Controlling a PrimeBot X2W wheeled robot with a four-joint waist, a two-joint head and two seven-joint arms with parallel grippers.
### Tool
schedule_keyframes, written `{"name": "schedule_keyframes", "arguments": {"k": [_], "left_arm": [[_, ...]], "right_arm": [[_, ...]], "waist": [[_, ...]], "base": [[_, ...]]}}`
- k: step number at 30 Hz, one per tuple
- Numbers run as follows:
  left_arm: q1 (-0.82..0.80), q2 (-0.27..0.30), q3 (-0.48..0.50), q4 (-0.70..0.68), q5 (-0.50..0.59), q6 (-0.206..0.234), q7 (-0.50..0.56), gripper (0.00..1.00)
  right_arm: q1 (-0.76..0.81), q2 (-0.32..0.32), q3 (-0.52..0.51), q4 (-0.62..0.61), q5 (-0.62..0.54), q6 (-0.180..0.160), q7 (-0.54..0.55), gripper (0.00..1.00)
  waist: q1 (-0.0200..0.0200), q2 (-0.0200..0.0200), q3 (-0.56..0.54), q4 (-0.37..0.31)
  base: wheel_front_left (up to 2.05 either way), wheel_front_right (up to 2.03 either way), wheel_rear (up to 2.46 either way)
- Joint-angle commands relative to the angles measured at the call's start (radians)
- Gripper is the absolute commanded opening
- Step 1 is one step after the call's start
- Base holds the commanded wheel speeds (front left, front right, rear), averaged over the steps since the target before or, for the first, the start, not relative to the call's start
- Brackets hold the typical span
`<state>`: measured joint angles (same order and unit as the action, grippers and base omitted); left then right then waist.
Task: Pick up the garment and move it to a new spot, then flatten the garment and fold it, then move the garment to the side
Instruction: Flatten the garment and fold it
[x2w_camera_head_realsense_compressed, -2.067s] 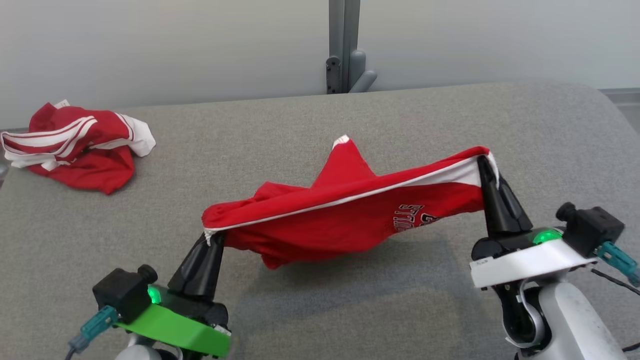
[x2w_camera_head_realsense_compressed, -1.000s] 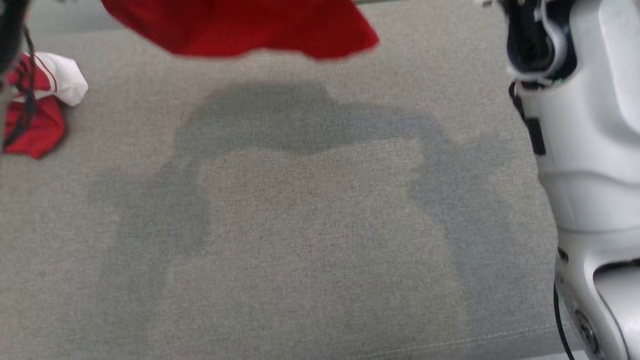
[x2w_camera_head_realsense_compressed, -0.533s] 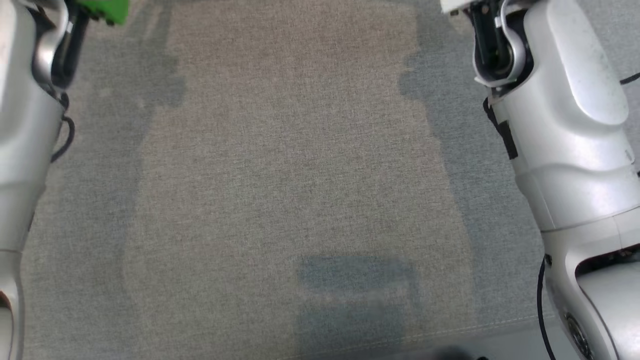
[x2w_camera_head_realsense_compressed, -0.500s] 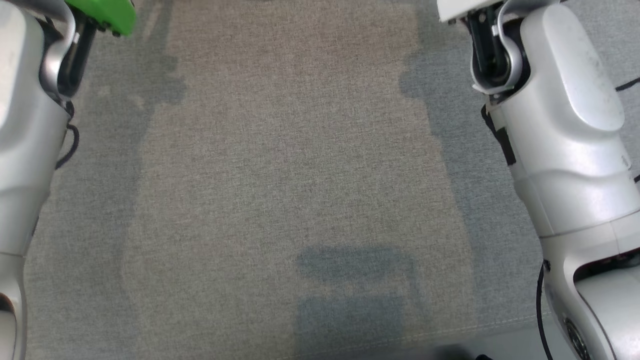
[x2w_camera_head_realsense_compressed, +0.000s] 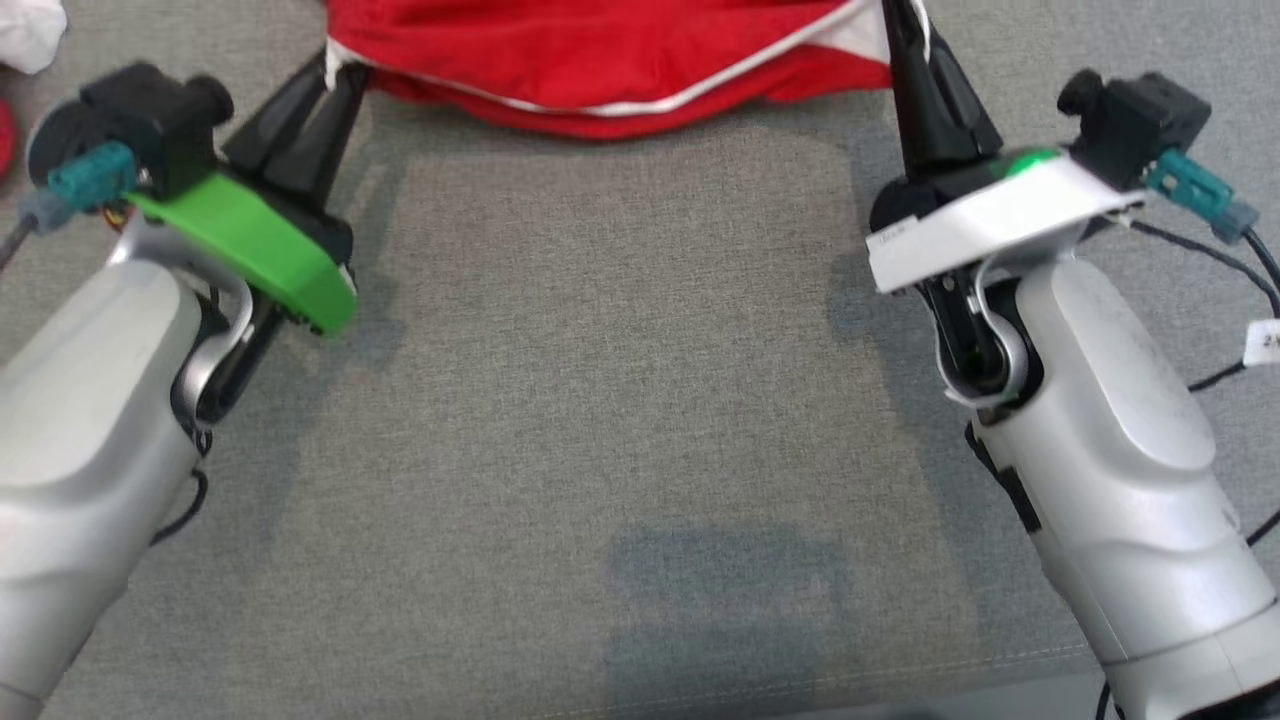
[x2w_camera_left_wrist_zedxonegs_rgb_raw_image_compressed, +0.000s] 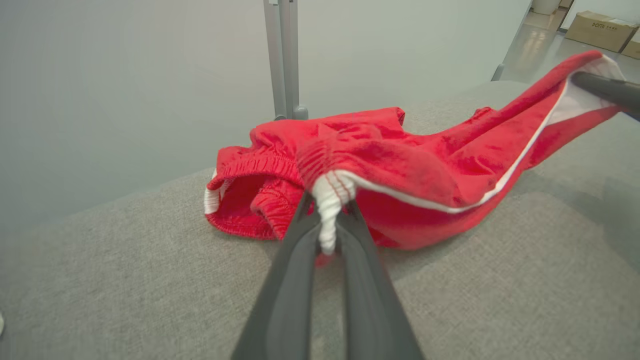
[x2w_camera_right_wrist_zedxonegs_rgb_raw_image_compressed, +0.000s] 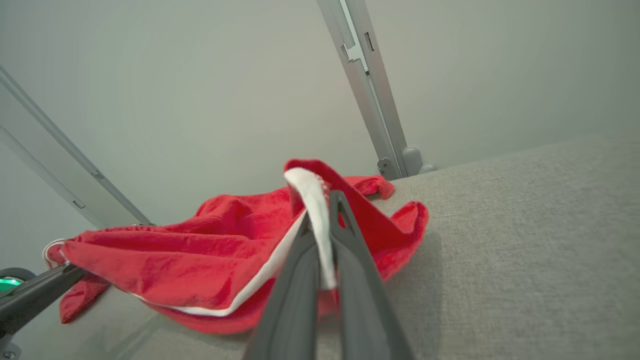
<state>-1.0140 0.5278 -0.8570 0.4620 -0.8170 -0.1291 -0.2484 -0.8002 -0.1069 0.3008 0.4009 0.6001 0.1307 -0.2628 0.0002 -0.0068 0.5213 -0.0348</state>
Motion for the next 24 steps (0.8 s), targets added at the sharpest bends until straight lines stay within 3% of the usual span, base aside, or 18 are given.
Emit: {"name": "schedule_keyframes", "arguments": {"k": [1,4,9,17,24], "left_arm": [[0.031,0.016,-0.003,-0.018,-0.009,-0.001,-0.009,0.0],[0.13,0.038,0.004,-0.089,-0.027,0.004,-0.014,0.0],[0.322,0.032,0.059,-0.201,-0.003,0.064,-0.018,0.0],[0.69,-0.04,0.211,-0.369,0.123,0.164,-0.017,0.0],[0.927,-0.109,0.289,-0.443,0.179,0.173,-0.016,0.0]], "right_arm": [[0.033,-0.016,0.002,-0.016,0.01,0.0,-0.003,0.0],[0.139,-0.053,0.002,-0.066,0.038,0.0,-0.003,0.0],[0.311,-0.09,0.006,-0.155,0.084,0.0,-0.003,0.0],[0.589,-0.108,-0.02,-0.287,0.118,0.0,-0.003,0.0],[0.766,-0.118,-0.028,-0.357,0.136,0.0,0.0,0.0]], "waist": [[-0.0002,0.0068,-0.032,0.02],[-0.0002,0.0068,-0.069,0.034],[-0.0002,0.0068,-0.137,0.046],[-0.0002,0.0068,-0.27,0.033],[-0.0002,0.0068,-0.367,0.03]], "base": [[0.0,0.0,0.0],[0.0,0.0,0.0],[0.0,0.0,0.0],[0.0,0.0,0.0],[0.0,0.0,0.0]]}}
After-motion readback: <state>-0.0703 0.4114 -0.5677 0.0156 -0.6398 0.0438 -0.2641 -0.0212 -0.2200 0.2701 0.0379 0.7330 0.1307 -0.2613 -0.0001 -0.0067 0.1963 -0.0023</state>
